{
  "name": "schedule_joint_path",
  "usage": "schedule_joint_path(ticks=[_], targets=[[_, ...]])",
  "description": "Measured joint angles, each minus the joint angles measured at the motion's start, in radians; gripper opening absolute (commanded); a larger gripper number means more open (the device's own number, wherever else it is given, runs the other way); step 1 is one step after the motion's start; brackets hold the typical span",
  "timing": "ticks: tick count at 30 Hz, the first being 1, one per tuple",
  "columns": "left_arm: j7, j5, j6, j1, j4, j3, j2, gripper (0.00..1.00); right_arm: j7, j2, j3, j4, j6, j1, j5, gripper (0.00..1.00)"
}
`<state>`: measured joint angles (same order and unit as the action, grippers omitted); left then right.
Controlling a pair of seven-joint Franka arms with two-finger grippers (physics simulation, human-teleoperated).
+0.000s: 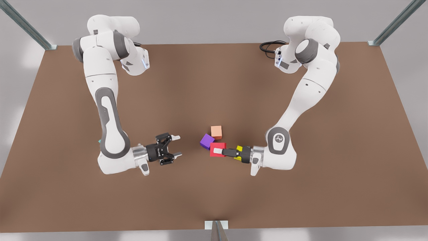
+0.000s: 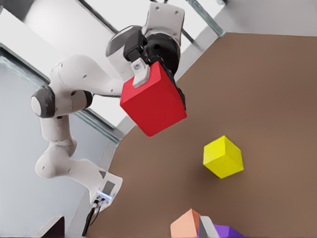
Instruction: Pick up red wooden cube and pass to hand red wooden cube and place in blue wooden cube
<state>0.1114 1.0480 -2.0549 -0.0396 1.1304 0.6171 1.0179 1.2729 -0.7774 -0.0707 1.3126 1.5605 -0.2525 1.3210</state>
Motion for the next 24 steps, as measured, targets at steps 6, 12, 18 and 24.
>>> schedule_joint_path(ticks=[6,12,18,24], targets=[[-0.038,0.022,-0.029,-0.001,-0.001,0.02,0.005,0.68,0.252,-0.04,-0.003,-0.013,0.036,-0.052,0.1,1.0],[-0.047,0.028,-0.04,-0.016,0.003,0.022,0.011,0.67,0.43,-0.051,-0.004,-0.016,0.103,-0.082,0.191,1.0],[-0.019,0.027,-0.048,-0.019,0.005,0.022,0.01,0.67,0.542,-0.065,-0.002,-0.032,0.171,-0.1,0.242,1.0],[0.035,0.026,-0.048,-0.017,0.005,0.021,0.012,0.67,0.614,-0.096,-0.002,-0.06,0.208,-0.122,0.273,1.0]])
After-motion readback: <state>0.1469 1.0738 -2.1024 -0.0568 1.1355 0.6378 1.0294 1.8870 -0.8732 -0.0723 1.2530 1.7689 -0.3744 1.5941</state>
